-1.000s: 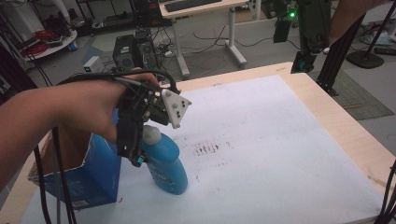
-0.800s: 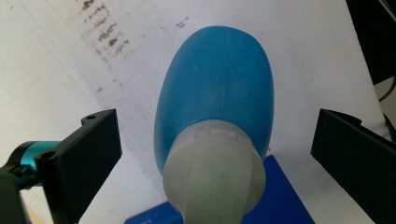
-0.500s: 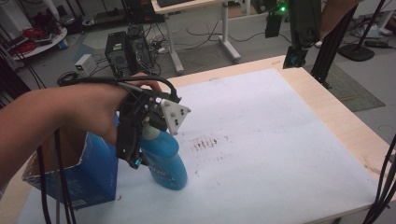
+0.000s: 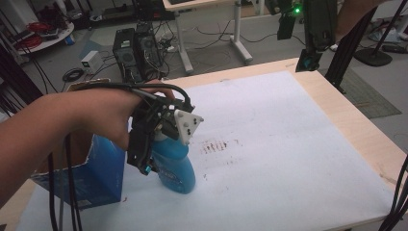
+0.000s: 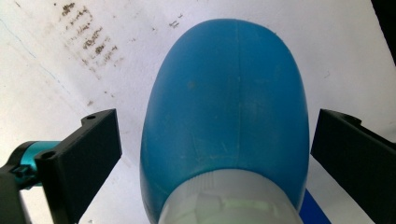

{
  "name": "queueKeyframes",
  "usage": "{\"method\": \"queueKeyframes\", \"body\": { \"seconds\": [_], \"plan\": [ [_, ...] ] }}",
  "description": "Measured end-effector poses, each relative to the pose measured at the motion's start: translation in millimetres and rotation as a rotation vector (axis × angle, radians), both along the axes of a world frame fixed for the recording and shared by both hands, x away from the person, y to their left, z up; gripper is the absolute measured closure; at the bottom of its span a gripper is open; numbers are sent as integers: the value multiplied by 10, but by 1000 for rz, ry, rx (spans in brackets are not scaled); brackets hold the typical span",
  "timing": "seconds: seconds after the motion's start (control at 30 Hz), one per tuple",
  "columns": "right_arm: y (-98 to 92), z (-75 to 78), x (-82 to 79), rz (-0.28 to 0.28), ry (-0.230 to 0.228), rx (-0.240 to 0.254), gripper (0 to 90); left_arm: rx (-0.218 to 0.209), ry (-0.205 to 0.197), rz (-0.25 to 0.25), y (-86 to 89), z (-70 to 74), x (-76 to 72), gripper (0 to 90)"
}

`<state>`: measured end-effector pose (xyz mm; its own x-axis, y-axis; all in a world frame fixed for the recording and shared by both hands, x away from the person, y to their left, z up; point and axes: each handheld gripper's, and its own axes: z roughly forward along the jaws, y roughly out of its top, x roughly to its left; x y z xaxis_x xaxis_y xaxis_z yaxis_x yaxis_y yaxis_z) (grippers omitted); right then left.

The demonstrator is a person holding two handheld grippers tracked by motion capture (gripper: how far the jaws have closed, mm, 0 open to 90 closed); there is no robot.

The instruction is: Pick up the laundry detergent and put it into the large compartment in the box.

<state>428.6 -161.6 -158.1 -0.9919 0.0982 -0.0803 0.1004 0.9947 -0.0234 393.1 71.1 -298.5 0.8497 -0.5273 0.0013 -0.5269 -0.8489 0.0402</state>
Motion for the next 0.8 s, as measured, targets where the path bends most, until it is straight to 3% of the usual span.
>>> {"method": "queueKeyframes", "body": {
  "seconds": [0.33, 0.4, 0.53, 0.8],
  "plan": [
    [-21, -21, 7, -2, 2, 3, 19, 18, -4, 11, 14, 5, 36, 35],
    [-20, -22, 8, -9, 1, -2, 19, 31, 10, 16, 10, 6, 27, 123],
    [-8, -19, 9, -6, 1, 4, 19, 21, 5, 15, -4, 11, 13, 123],
    [-9, -25, 13, 3, 0, 2, 19, 42, -1, 6, -24, 2, 0, 191]
  ]
}}
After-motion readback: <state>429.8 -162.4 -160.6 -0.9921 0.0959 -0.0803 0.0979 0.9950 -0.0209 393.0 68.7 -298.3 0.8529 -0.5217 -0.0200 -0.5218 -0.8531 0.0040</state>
